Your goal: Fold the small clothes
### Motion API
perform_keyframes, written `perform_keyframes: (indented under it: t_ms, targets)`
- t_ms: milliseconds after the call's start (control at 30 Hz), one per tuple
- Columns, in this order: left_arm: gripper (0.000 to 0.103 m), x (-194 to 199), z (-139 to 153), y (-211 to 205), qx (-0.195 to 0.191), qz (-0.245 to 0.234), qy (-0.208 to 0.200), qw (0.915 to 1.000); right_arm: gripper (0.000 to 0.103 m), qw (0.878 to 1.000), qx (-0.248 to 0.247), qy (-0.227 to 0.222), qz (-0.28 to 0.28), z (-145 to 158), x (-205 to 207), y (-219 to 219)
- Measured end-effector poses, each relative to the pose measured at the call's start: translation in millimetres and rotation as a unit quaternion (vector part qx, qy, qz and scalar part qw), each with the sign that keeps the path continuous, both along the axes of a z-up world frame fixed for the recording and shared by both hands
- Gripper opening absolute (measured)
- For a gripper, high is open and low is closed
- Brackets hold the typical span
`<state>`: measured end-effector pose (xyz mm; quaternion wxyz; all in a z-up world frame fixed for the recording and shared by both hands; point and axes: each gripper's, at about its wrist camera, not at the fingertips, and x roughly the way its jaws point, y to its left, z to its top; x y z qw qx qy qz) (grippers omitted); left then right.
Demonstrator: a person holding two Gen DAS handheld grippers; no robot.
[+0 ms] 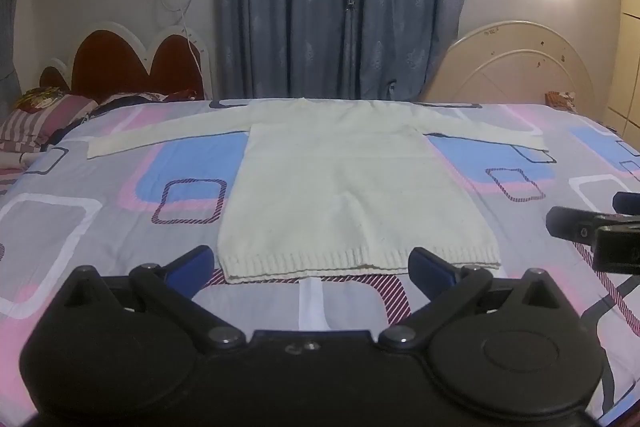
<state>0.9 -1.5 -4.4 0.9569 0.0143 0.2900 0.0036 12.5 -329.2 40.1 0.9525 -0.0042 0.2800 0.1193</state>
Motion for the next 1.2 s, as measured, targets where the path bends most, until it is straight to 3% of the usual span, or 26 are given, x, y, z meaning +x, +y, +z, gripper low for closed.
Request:
perform_keyframes:
  t_ms: [1200]
  targets:
    - [0.103,-2.6,-2.1,3.7,-0.003,0.005,0.001,1.0000,0.103,1.000,0.002,-0.001,0.001,2.0,-0.8,1.7]
